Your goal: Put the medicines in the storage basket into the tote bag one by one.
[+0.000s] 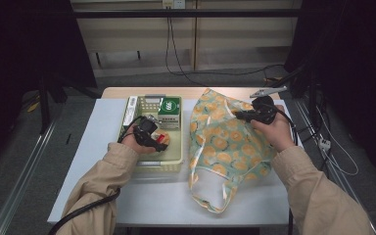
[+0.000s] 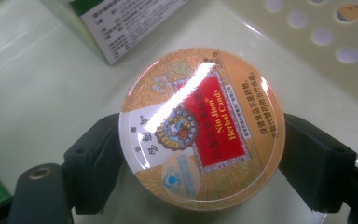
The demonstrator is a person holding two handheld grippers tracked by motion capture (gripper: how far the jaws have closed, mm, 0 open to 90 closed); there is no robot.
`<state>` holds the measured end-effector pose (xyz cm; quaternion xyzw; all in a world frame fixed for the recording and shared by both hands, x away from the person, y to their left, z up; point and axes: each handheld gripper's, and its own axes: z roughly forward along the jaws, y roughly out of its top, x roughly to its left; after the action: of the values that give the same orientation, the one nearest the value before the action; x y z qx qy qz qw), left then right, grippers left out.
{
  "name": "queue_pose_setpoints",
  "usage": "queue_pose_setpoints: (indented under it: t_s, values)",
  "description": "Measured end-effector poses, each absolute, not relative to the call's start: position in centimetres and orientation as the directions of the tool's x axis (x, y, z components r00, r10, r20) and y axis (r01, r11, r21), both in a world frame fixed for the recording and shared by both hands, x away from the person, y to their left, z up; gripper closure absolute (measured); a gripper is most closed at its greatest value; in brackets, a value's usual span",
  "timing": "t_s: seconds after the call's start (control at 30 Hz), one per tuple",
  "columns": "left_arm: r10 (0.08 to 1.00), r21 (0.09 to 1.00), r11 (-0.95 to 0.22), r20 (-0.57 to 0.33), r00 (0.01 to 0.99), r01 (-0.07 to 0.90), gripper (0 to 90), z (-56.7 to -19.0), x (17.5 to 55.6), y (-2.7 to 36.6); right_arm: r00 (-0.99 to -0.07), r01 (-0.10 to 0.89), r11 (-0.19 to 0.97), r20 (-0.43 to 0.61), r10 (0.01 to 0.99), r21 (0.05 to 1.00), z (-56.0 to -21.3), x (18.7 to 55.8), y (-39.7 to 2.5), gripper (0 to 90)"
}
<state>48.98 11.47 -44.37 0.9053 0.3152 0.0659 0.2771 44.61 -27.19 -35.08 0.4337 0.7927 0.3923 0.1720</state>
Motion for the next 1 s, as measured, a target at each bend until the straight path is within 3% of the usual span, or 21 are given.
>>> queue_pose_setpoints:
  t_s: [0.2,0.33,0.63,1.0]
  values:
    - [0.646,0.527,-0.625,-0.067,0.761,0.577,20.5,-44.0,48.9,11.6,-0.56,0.554,0.31,0.07,0.825,0.773,-34.9,44.5,-27.4,90.0]
    - [0.649,0.598,-0.56,-0.115,0.752,0.574,20.5,-42.6,48.9,11.8,-0.558,0.554,0.306,0.072,0.827,0.774,-34.8,44.6,-27.3,89.9]
    - [0.565,0.692,-0.545,-0.114,0.817,0.473,20.6,-36.5,47.3,9.5,-0.556,0.559,0.301,0.08,0.827,0.773,-34.8,45.2,-26.9,90.0]
    - [0.443,0.768,-0.526,-0.119,0.888,0.365,20.5,-33.7,44.5,4.8,-0.557,0.561,0.304,0.08,0.826,0.77,-35.0,45.2,-26.6,89.9]
